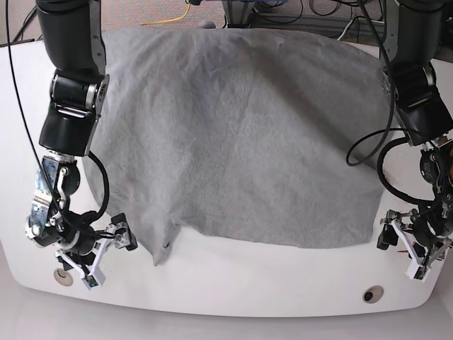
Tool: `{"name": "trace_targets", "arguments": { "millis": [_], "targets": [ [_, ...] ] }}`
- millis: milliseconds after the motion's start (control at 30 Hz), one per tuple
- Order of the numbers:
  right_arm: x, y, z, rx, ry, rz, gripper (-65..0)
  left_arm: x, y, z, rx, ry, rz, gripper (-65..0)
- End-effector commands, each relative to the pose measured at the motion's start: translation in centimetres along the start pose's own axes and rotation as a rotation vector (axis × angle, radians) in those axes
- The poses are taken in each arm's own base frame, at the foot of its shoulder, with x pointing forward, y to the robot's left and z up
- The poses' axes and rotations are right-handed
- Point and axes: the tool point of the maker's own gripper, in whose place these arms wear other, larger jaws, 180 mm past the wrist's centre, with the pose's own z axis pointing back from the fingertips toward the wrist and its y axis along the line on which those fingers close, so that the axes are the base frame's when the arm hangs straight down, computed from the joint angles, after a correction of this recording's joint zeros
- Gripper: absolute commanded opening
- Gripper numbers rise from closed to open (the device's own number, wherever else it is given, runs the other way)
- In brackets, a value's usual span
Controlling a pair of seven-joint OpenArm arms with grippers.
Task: Layout the t-shirt on the table in an organized manner, then fold the t-shirt properly
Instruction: 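Lift the folded hem with both grippers and unfold it back over the shirt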
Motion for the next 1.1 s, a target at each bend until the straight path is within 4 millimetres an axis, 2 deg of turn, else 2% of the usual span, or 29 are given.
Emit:
{"name": "trace_targets", "arguments": {
  "millis": [0, 67, 233, 333, 433, 567, 600, 633, 767, 833, 967, 1067],
  "targets": [
    [1.8, -0.3, 2.4, -0.016, -0.081, 0.009, 0.0, 3.0, 1.9, 2.1, 0.059, -0.08, -0.039, -16.4],
    [1.1, 0.2, 3.0, 0.0, -0.091, -0.004, 0.0, 3.1, 1.9, 2.5, 0.071, -0.072, -0.053, -16.4],
    [-1.3, 2.7, 4.1, 0.065, -0.082, -0.014, -0.2, 1.0, 0.7, 3.6, 0.088, -0.001, -0.1, -16.4],
    [-3.1, 4.6, 4.3, 0.118, -0.071, -0.021, -4.6, 0.3, -0.7, 4.4, 0.075, -0.005, -0.13, -16.4],
    [-4.8, 6.3, 4.4, 0.163, -0.056, -0.026, -11.1, -1.2, -2.4, 4.9, 0.042, 0.009, -0.147, -16.4],
    [-7.3, 8.6, 4.5, 0.242, -0.042, -0.063, -28.9, -3.3, -5.6, 5.0, -0.016, 0.03, -0.154, -16.5],
    [-7.6, 8.9, 4.6, 0.251, -0.04, -0.068, -31.4, -3.7, -5.9, 5.0, -0.02, 0.035, -0.155, -16.5],
    [-8.4, 9.5, 4.5, 0.273, -0.032, -0.084, -38.5, -4.5, -6.8, 5.1, -0.03, 0.046, -0.158, -16.5],
    [-10.8, 11.1, 4.6, 0.326, -0.002, -0.122, -57.2, -6.7, -9.0, 5.1, -0.07, 0.073, -0.15, -16.8],
    [-11.9, 11.9, 4.6, 0.347, 0.017, -0.137, -64.5, -7.7, -10.2, 5.1, -0.092, 0.083, -0.142, -19.6],
    [-13.8, 12.9, 4.8, 0.374, 0.048, -0.165, -63.7, -8.8, -12.0, 5.3, -0.121, 0.091, -0.131, -27.2],
    [-15.3, 13.6, 4.9, 0.39, 0.074, -0.183, -63.4, -10.6, -13.2, 5.5, -0.144, 0.135, -0.119, -33.5]
  ]
}}
